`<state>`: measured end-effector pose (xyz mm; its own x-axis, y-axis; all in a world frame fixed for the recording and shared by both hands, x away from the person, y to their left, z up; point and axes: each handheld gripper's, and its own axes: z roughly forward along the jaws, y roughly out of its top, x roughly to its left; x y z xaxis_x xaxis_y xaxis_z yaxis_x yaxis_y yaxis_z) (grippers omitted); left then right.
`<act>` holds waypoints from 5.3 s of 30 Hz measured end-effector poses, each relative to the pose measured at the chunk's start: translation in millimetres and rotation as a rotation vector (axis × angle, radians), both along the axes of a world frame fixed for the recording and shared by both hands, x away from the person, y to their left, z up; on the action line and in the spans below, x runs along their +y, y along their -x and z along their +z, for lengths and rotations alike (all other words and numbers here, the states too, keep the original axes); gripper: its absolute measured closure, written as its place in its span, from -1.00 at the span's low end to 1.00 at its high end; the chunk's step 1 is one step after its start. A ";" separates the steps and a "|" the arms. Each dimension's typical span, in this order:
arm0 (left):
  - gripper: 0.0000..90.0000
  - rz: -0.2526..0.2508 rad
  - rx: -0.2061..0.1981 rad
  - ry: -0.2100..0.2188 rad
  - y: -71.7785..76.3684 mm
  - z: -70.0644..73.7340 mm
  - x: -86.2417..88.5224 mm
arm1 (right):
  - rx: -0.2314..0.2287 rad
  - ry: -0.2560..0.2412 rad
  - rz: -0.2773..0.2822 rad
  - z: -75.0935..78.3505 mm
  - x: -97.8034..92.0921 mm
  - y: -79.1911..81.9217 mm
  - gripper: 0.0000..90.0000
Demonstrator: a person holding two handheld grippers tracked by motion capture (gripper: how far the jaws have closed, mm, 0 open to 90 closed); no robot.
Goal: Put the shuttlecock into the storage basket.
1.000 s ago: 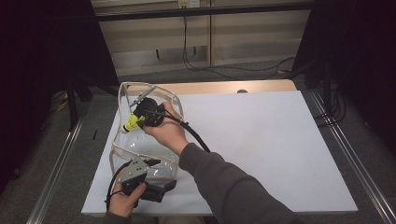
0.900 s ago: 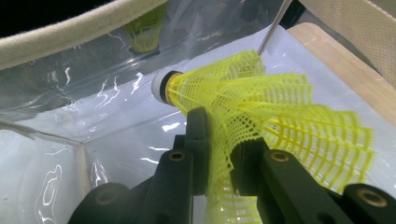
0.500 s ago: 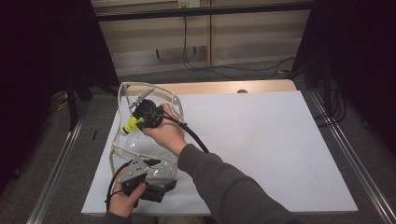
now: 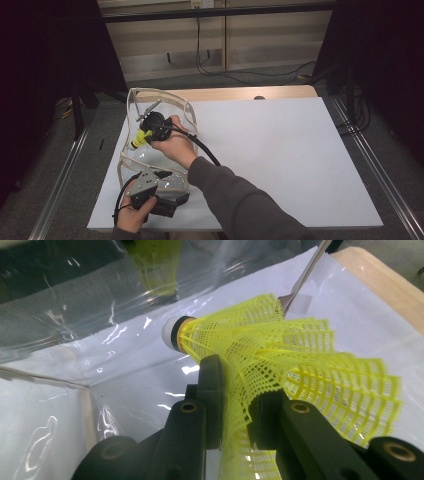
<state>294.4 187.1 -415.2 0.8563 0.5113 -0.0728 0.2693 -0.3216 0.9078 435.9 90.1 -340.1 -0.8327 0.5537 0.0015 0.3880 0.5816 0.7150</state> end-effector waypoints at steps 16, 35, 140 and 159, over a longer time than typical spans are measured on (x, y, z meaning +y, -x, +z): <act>-0.92 0.001 0.005 -0.003 0.7 -1.0 -0.6 | 0.017 0.011 0.002 -10.9 1.1 -2.1 0.75; -0.92 -0.003 0.005 -0.001 0.8 -1.5 -0.1 | 0.053 0.036 0.052 -18.6 8.2 -1.1 0.39; -0.92 0.009 -0.003 -0.018 2.5 0.0 -0.2 | 0.087 -0.141 0.148 48.0 -107.6 47.6 -0.80; -0.92 0.005 -0.004 -0.020 2.4 1.5 -0.3 | 0.071 -0.161 0.176 49.4 -149.8 61.9 -0.80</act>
